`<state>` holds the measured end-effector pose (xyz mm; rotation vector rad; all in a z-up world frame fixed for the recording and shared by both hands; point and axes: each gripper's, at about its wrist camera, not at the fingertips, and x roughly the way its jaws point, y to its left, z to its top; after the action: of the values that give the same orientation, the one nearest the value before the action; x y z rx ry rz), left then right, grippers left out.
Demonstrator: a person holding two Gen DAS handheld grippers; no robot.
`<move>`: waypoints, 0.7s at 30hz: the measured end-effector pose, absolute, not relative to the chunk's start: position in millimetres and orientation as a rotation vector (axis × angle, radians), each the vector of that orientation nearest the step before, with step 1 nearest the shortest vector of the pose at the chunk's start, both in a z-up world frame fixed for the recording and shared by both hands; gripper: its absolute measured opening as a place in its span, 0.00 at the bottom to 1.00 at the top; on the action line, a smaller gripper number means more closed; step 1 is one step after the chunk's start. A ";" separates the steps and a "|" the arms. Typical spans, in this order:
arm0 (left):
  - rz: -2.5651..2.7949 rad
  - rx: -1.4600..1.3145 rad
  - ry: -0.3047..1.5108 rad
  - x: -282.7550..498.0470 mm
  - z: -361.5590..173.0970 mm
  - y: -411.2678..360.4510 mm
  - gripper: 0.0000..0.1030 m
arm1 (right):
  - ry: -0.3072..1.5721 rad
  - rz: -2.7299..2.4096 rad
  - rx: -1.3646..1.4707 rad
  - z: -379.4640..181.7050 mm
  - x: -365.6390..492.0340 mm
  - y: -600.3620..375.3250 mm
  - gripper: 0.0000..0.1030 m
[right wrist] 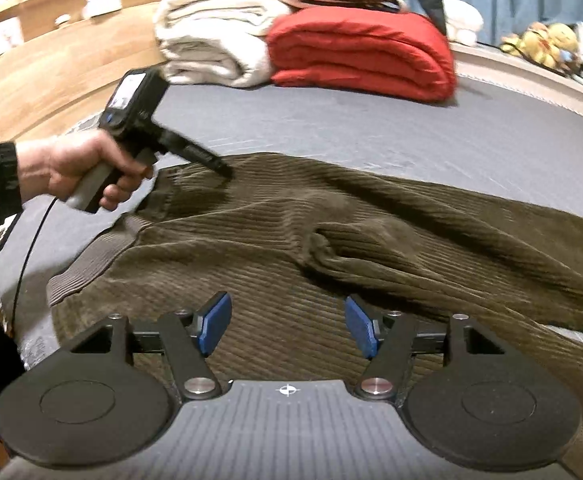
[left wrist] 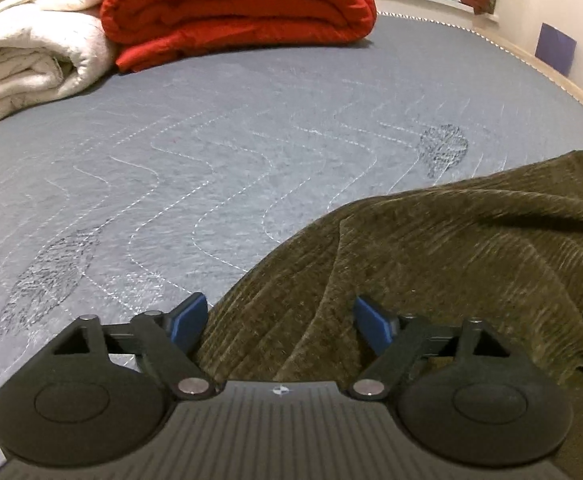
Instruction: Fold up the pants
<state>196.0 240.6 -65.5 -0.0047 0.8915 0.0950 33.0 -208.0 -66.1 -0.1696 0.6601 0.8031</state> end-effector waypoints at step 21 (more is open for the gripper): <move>-0.206 0.470 0.559 81.4 19.1 160.0 0.11 | 0.764 0.153 0.244 -54.6 131.1 -368.4 0.69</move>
<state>81.4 160.0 19.1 0.4703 0.5592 -0.2062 131.1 -368.4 -54.6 0.2441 0.7637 0.1527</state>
